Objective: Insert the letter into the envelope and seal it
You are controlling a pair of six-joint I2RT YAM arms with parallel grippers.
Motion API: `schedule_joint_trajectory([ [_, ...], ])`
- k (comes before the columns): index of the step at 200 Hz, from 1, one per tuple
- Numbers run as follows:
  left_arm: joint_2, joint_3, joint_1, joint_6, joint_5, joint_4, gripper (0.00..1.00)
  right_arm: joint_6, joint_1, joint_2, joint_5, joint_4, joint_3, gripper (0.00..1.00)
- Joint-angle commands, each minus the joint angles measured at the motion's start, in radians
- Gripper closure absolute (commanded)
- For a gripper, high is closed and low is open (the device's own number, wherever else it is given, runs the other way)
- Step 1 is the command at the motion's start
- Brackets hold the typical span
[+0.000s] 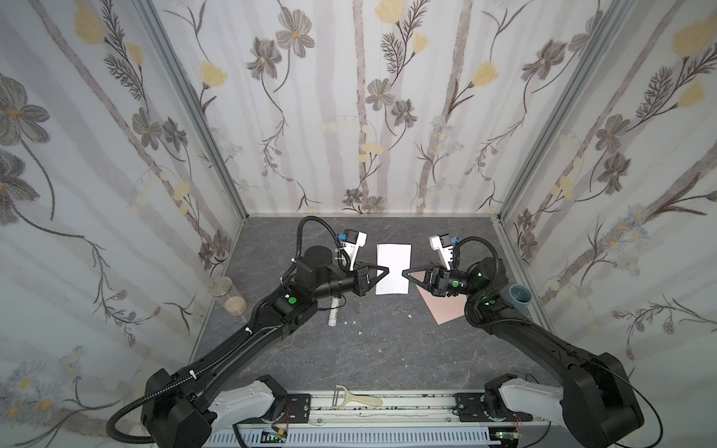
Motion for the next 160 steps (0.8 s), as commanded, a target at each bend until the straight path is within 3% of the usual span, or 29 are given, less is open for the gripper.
schedule_joint_trajectory([
  [1, -0.007, 0.002, 0.001, -0.012, -0.011, 0.031, 1.00, -0.005, 0.004, -0.009, 0.013, 0.041, -0.010, 0.75],
  [16, -0.011, -0.001, 0.001, -0.016, -0.018, 0.032, 1.00, -0.005, 0.005, -0.016, 0.018, 0.047, -0.020, 0.50],
  [40, -0.019, -0.008, 0.000, -0.025, -0.038, 0.034, 1.00, -0.005, 0.011, -0.023, 0.018, 0.048, -0.030, 0.48],
  [49, -0.021, -0.010, 0.001, -0.031, -0.046, 0.036, 1.00, -0.007, 0.017, -0.022, 0.013, 0.050, -0.034, 0.51],
  [54, -0.022, -0.010, 0.001, -0.034, -0.048, 0.037, 1.00, -0.007, 0.018, -0.022, 0.012, 0.051, -0.036, 0.57],
  [60, -0.022, -0.009, 0.001, -0.037, -0.048, 0.039, 1.00, -0.007, 0.020, -0.022, 0.011, 0.052, -0.041, 0.75],
  [64, -0.022, -0.010, 0.001, -0.040, -0.050, 0.039, 1.00, -0.007, 0.022, -0.021, 0.011, 0.052, -0.044, 0.93],
  [67, -0.022, -0.010, 0.001, -0.042, -0.052, 0.039, 1.00, -0.007, 0.023, -0.021, 0.011, 0.052, -0.044, 1.00],
  [92, -0.022, -0.013, 0.001, -0.052, -0.059, 0.044, 1.00, -0.001, 0.028, -0.026, 0.008, 0.067, -0.054, 1.00],
  [100, -0.022, -0.016, 0.001, -0.053, -0.061, 0.045, 1.00, -0.003, 0.027, -0.030, 0.013, 0.061, -0.056, 0.85],
  [106, -0.023, -0.017, 0.001, -0.054, -0.065, 0.045, 1.00, -0.005, 0.029, -0.034, 0.013, 0.059, -0.057, 0.65],
  [112, -0.024, -0.017, 0.001, -0.055, -0.068, 0.047, 1.00, -0.006, 0.028, -0.037, 0.016, 0.057, -0.058, 0.51],
  [119, -0.025, -0.018, 0.000, -0.055, -0.070, 0.047, 1.00, -0.010, 0.029, -0.042, 0.022, 0.048, -0.061, 0.45],
  [140, -0.031, -0.022, 0.001, -0.058, -0.085, 0.050, 1.00, -0.016, 0.028, -0.050, 0.023, 0.041, -0.070, 0.44],
  [160, -0.035, -0.023, 0.000, -0.061, -0.094, 0.051, 1.00, -0.014, 0.030, -0.055, 0.024, 0.041, -0.085, 0.53],
])
